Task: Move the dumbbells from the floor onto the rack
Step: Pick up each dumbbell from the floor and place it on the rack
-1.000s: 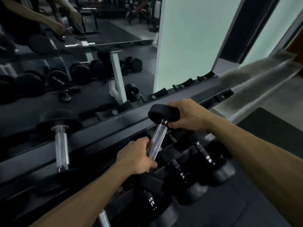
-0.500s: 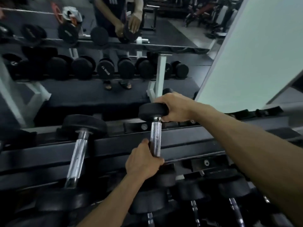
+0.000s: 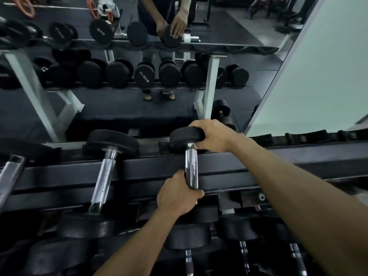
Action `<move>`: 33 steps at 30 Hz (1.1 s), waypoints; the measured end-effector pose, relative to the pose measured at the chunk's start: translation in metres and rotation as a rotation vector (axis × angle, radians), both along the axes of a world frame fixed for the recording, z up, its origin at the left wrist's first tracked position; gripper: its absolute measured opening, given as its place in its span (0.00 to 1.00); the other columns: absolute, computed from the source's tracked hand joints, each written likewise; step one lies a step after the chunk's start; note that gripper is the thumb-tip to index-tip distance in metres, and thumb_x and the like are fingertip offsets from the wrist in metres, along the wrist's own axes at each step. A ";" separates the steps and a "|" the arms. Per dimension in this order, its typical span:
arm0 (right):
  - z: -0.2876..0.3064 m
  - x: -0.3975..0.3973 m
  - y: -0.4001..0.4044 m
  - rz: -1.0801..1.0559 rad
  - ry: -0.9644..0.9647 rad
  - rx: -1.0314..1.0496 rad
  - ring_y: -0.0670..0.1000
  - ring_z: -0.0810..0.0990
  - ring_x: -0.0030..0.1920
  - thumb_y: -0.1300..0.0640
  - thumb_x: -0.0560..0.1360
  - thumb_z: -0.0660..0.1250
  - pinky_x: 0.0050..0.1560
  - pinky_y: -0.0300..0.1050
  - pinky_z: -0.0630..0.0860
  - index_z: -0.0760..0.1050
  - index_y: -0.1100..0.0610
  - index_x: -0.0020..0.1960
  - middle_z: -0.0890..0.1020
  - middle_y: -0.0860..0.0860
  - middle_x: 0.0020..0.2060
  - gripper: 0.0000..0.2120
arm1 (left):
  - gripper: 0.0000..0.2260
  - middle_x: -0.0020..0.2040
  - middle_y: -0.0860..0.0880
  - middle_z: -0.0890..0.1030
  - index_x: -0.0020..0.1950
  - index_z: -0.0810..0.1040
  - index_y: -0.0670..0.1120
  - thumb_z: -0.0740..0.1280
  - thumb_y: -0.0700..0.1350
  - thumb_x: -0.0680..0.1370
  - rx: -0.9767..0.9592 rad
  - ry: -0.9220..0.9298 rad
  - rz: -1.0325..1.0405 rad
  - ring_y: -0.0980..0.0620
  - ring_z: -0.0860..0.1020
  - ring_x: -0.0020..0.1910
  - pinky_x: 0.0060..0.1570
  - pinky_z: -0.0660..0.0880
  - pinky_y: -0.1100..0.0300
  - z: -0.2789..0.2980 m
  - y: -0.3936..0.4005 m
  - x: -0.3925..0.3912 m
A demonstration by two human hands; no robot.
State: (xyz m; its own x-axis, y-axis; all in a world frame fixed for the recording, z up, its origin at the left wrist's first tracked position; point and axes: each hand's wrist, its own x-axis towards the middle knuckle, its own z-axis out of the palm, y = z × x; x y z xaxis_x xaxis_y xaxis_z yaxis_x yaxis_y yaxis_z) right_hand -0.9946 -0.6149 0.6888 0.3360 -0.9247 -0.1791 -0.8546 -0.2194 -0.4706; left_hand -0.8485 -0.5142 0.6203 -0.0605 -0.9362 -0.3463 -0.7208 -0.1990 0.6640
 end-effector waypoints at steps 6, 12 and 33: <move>0.002 -0.014 0.016 -0.076 0.081 -0.023 0.54 0.78 0.57 0.51 0.74 0.69 0.56 0.48 0.75 0.68 0.52 0.70 0.79 0.52 0.58 0.26 | 0.14 0.48 0.53 0.80 0.53 0.76 0.51 0.69 0.56 0.72 -0.107 -0.118 -0.053 0.51 0.79 0.47 0.47 0.77 0.52 0.015 0.006 0.010; 0.025 -0.027 0.051 -0.140 0.115 -0.033 0.55 0.76 0.63 0.45 0.76 0.65 0.60 0.51 0.73 0.68 0.53 0.70 0.78 0.52 0.62 0.25 | 0.19 0.54 0.51 0.76 0.63 0.74 0.51 0.65 0.59 0.76 -0.228 -0.256 -0.214 0.50 0.78 0.51 0.48 0.75 0.54 0.044 0.022 0.018; 0.072 0.020 0.365 -0.730 0.230 0.059 0.59 0.74 0.63 0.42 0.76 0.64 0.61 0.53 0.72 0.64 0.54 0.73 0.74 0.56 0.64 0.30 | 0.23 0.63 0.49 0.74 0.67 0.70 0.49 0.62 0.61 0.77 -0.380 -0.298 -1.042 0.49 0.71 0.63 0.56 0.73 0.53 0.106 0.166 0.065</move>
State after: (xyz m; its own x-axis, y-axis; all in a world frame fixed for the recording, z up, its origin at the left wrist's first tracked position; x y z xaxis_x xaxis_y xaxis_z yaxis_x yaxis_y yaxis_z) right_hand -0.9748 -0.2497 0.7610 -0.4079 -0.8845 -0.2264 -0.8509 0.4582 -0.2569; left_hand -0.7839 -0.3485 0.7267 -0.8301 -0.5269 -0.1828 -0.5566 0.7628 0.3290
